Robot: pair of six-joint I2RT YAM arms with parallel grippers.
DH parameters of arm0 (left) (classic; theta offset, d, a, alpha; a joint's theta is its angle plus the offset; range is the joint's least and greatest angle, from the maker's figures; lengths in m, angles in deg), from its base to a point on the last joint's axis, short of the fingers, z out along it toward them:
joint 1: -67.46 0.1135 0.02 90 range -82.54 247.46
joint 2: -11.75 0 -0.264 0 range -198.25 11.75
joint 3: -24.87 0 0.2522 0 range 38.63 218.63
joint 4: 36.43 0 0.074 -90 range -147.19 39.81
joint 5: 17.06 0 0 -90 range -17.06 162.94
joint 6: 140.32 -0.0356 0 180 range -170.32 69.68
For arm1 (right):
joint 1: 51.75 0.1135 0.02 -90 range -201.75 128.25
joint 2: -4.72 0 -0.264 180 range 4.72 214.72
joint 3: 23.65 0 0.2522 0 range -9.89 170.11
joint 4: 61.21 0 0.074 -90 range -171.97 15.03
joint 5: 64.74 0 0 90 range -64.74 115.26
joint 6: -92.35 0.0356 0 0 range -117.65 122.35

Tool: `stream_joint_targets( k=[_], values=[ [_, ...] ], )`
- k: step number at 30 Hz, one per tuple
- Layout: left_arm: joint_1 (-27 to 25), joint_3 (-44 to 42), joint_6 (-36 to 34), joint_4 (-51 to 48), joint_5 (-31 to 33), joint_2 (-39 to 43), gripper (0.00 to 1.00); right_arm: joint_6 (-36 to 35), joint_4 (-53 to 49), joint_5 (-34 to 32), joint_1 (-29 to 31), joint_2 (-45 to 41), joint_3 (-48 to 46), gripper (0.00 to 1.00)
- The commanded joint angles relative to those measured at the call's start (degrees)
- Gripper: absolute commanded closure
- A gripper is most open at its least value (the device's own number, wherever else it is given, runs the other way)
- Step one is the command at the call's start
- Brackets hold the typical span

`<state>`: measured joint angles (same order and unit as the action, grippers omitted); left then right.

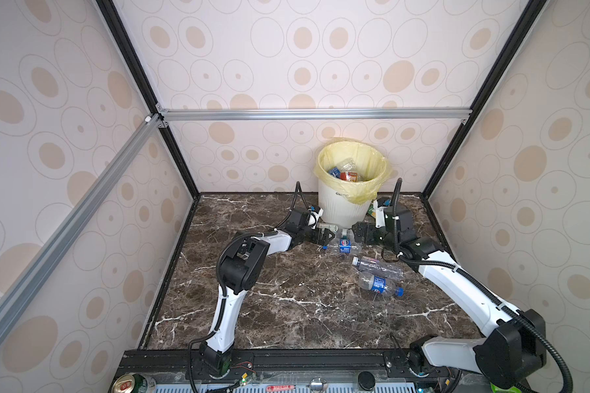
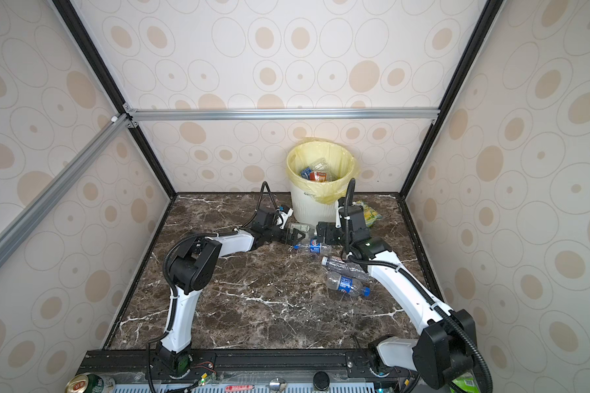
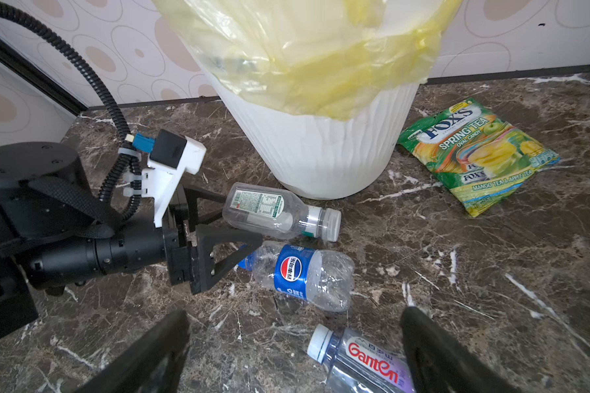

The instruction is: Throw the plastic bottles in the bin

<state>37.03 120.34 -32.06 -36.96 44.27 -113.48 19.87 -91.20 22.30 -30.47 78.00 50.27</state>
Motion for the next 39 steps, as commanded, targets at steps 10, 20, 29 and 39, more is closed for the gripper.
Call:
stream_joint_targets(
  k=[10,20,29,39],
  values=[
    [-2.81,-8.15,6.71,9.32,-4.16,10.06,0.01,0.15,0.85,-0.07,-0.27,-0.68,-1.45,0.00],
    [-2.81,-4.68,-5.82,-2.19,9.62,10.95,0.01,0.12,0.89,-0.23,-0.54,-2.05,-1.73,0.00],
    [-2.79,7.37,-15.28,-8.77,13.55,1.53,0.01,-0.06,-0.13,-0.29,-0.99,-3.37,-2.13,0.00],
    [-2.91,12.18,-17.35,-9.20,9.78,-4.43,0.04,0.15,-0.29,0.32,-1.97,-3.39,-2.56,0.00]
  ],
)
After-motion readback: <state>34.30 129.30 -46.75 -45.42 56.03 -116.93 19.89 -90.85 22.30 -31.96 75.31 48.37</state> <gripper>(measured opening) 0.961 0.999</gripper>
